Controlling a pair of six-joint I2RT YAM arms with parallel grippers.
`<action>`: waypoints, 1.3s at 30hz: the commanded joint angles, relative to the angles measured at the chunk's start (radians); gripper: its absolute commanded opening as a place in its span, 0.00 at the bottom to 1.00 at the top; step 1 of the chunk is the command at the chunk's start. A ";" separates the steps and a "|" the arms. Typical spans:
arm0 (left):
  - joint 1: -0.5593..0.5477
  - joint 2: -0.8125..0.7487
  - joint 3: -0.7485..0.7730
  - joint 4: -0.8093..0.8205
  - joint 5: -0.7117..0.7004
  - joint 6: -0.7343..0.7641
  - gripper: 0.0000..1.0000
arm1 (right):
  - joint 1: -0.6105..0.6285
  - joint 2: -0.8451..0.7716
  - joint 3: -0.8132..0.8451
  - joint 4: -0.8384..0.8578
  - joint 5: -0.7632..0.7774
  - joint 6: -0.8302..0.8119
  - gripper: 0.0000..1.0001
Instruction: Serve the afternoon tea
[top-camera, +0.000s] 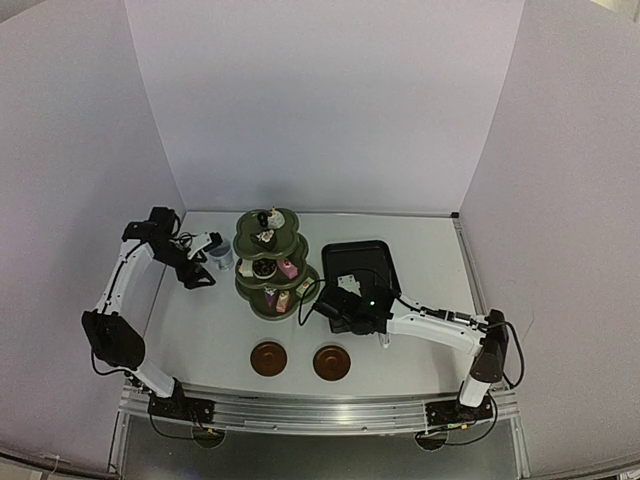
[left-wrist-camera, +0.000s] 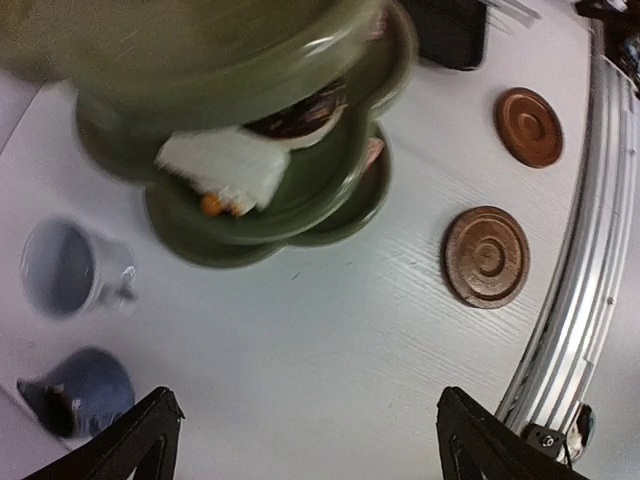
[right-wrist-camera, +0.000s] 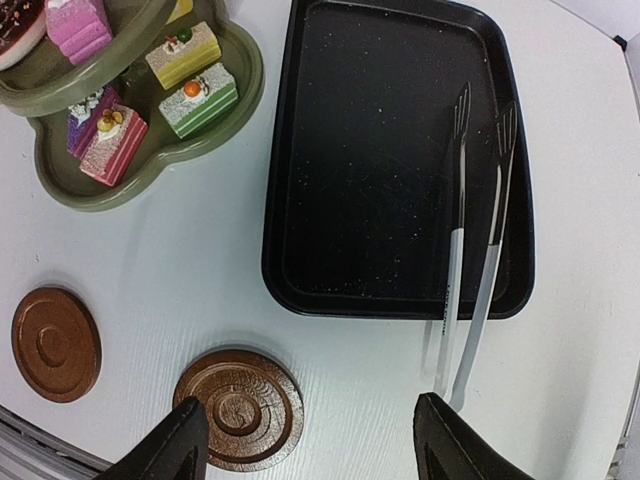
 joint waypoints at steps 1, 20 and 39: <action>0.141 0.023 0.012 0.235 -0.237 -0.266 0.85 | -0.002 -0.032 -0.003 -0.017 0.019 0.015 0.68; 0.255 0.277 -0.005 0.473 -0.405 -0.524 0.85 | -0.002 0.013 0.024 -0.017 0.002 -0.008 0.68; 0.227 0.334 -0.162 0.621 -0.424 -0.602 0.56 | -0.004 0.032 0.070 -0.028 0.006 -0.043 0.69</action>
